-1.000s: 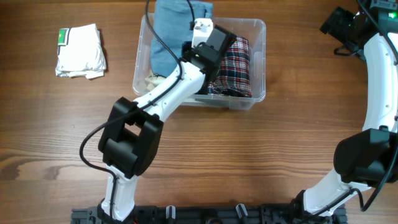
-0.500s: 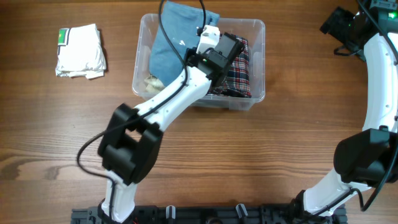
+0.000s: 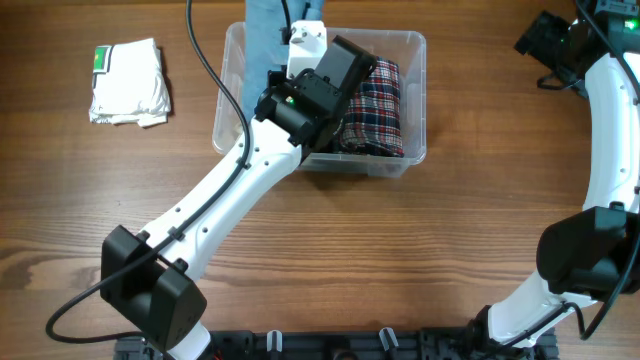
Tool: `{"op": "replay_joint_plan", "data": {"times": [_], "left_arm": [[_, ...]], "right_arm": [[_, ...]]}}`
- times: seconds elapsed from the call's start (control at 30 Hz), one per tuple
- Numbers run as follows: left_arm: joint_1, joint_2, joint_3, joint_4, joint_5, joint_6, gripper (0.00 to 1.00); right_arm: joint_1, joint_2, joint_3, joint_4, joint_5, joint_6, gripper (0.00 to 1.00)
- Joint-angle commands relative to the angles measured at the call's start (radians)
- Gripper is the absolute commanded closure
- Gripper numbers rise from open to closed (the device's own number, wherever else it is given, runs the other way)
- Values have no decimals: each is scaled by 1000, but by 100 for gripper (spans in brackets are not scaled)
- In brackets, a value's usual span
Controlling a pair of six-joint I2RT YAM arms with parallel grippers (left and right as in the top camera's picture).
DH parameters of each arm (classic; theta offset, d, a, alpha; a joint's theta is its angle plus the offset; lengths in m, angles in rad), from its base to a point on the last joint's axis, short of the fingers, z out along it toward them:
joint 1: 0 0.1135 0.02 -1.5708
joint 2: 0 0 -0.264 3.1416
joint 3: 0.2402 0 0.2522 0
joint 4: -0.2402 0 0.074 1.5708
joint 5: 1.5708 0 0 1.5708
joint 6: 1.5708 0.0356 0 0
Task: Pack container
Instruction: 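Lower the blue towel into the box's left side over the cream bundle, then press and smooth the blue towel flat inside the box with the left gripper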
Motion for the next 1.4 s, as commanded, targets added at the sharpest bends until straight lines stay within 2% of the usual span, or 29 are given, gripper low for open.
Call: {"op": "replay_joint_plan", "data": {"times": [0.0, 0.03, 0.13, 0.27, 0.5, 0.6, 0.73, 0.87, 1.0, 1.13, 1.27, 1.37], "left_arm": [[-11, -26, 10, 18, 64, 80, 96], [-11, -26, 10, 19, 140, 167, 96], [-11, -25, 10, 19, 230, 298, 96], [-11, -26, 10, 45, 232, 435, 96], [-10, -26, 10, 172, 228, 832, 96], [-10, -26, 10, 177, 228, 998, 96], [-5, -26, 10, 160, 227, 1145, 96], [27, -25, 10, 126, 229, 1214, 96], [77, -25, 10, 108, 247, 1217, 96], [109, -21, 10, 63, 421, 1331, 96], [132, -5, 10, 74, 431, 1386, 96], [148, 3, 10, 79, 466, 1476, 96]], "right_arm": [[4, 12, -7, 3, -5, 13, 0], [4, 12, -7, 3, -5, 14, 0], [4, 12, -7, 3, -5, 14, 0], [4, 12, -7, 3, -5, 13, 0], [4, 12, -7, 3, -5, 14, 0], [4, 12, -7, 3, -5, 13, 0], [4, 12, -7, 3, -5, 13, 0], [4, 12, -7, 3, -5, 13, 0], [4, 12, -7, 3, -5, 13, 0], [4, 12, -7, 3, -5, 13, 0], [4, 12, -7, 3, -5, 14, 0], [4, 12, -7, 3, -5, 13, 0]]}}
